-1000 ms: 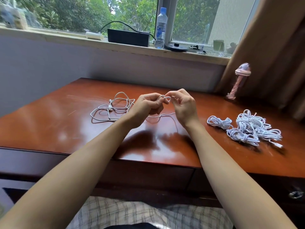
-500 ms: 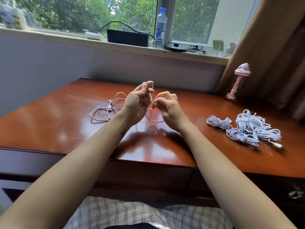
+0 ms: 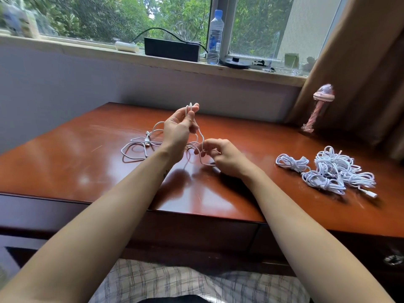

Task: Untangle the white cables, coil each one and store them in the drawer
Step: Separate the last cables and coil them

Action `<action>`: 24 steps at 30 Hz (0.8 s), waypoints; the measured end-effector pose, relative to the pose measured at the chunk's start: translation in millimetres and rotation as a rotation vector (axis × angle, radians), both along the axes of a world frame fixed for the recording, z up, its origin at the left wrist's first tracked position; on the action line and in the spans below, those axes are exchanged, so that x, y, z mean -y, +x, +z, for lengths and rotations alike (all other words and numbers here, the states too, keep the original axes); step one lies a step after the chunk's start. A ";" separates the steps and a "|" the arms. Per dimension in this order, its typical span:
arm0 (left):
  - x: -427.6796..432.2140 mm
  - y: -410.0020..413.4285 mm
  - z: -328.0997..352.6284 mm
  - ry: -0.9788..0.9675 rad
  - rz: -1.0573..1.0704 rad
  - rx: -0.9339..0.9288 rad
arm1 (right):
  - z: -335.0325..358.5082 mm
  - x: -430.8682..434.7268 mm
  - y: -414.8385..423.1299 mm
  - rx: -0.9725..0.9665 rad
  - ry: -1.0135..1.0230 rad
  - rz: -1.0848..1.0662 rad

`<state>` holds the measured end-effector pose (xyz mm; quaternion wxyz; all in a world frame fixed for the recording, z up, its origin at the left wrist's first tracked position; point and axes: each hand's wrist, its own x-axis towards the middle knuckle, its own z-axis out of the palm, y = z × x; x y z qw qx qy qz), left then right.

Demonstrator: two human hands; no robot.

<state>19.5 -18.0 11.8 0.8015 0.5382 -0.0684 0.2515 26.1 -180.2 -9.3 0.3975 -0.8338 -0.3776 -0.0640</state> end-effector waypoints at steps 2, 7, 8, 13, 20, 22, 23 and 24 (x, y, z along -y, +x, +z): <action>3.0 0.8 -2.3 0.115 0.094 0.030 | 3.0 -2.1 -3.2 -0.030 0.062 0.005; 9.8 -1.4 0.3 0.078 0.075 0.084 | 3.0 -3.9 -4.4 -0.008 0.003 -0.055; 9.5 -0.5 0.9 0.033 0.056 0.080 | 2.2 -4.6 -4.9 -0.006 -0.025 -0.057; 7.8 3.8 -3.0 0.071 0.054 0.081 | -1.4 -6.3 -6.9 0.123 -0.095 0.004; 5.9 4.8 -14.0 0.617 0.125 0.117 | 2.5 -0.9 -5.5 0.179 -0.007 -0.024; 6.5 0.3 -14.1 0.721 0.136 0.099 | 2.0 0.0 -4.2 0.199 -0.017 -0.036; 5.6 -0.7 -14.3 0.770 0.148 0.097 | 1.3 -0.2 -3.6 0.224 -0.033 -0.047; 3.8 -0.4 -14.9 0.821 0.165 0.100 | 0.6 -0.2 -2.2 0.256 -0.042 -0.063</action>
